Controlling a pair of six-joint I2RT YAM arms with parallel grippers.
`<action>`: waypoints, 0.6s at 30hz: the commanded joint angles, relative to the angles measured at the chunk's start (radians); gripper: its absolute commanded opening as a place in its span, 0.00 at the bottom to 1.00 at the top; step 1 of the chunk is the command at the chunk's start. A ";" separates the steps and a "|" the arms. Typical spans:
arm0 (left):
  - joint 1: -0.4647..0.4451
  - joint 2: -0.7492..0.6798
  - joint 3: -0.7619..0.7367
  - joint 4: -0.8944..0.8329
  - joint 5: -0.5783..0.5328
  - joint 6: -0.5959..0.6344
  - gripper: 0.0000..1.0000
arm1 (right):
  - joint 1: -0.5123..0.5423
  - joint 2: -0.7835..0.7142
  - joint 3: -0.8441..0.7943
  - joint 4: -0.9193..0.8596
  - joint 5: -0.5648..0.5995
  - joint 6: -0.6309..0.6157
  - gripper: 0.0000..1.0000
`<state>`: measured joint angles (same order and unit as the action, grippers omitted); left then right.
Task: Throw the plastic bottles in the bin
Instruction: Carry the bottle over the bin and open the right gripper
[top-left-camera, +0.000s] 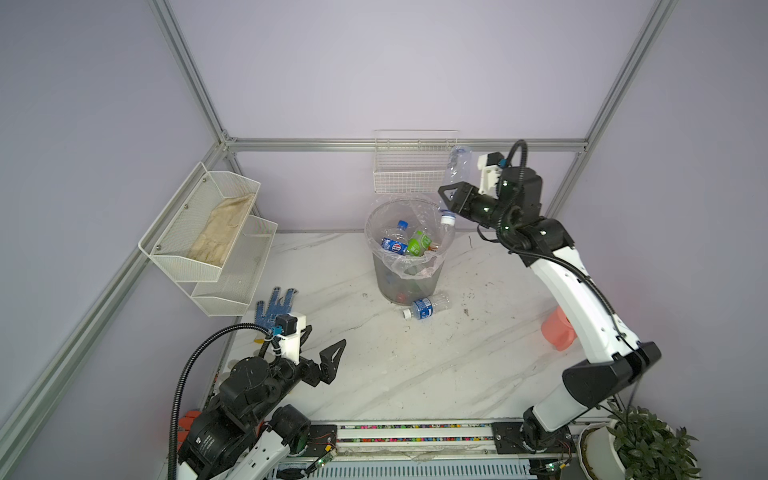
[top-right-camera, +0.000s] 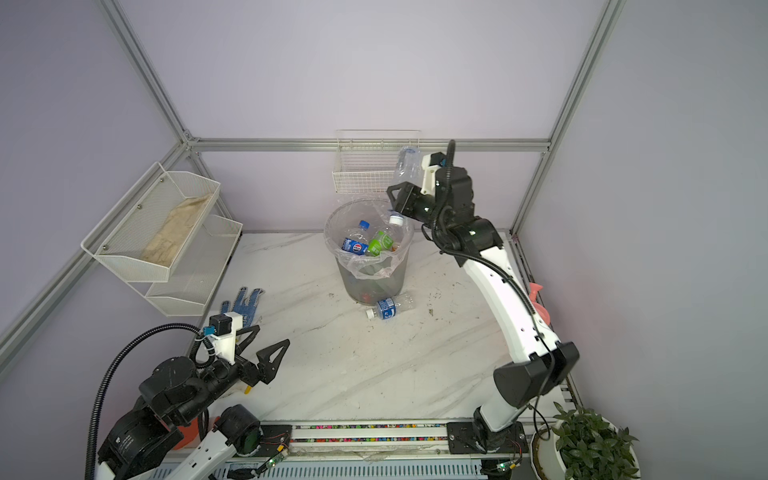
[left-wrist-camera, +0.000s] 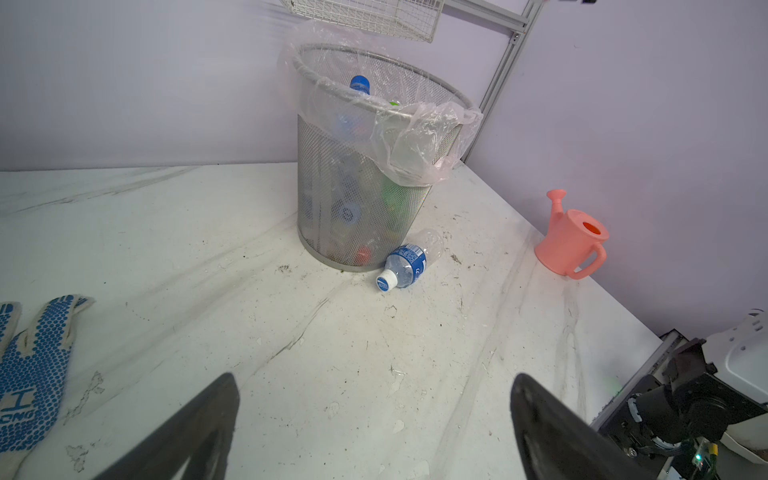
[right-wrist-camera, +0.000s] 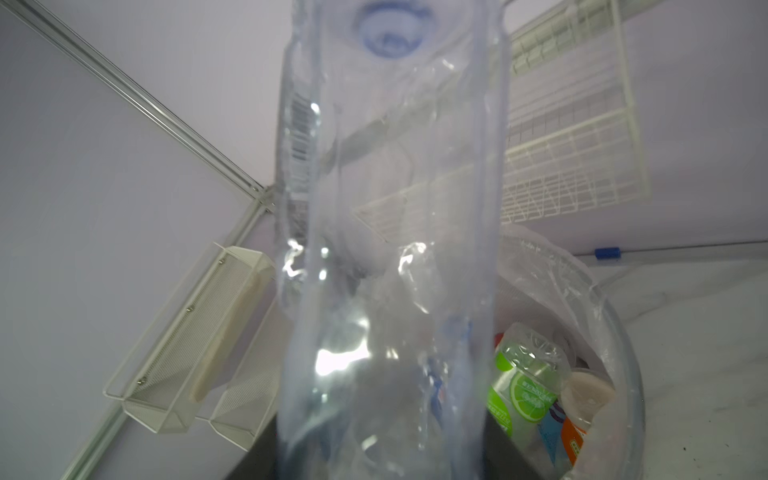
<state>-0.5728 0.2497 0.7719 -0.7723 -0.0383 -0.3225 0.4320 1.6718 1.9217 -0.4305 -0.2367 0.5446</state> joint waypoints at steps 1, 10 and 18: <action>-0.014 0.004 -0.030 0.020 -0.015 -0.008 1.00 | -0.023 -0.004 -0.033 -0.042 0.142 -0.025 0.97; -0.027 0.015 -0.027 0.015 -0.028 -0.011 1.00 | -0.023 -0.156 -0.151 0.056 0.112 -0.034 0.97; -0.027 0.010 -0.029 0.015 -0.031 -0.010 1.00 | -0.023 -0.232 -0.203 0.053 0.065 -0.050 0.97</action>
<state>-0.5961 0.2611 0.7723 -0.7753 -0.0608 -0.3229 0.4049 1.4506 1.7378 -0.3771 -0.1520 0.5182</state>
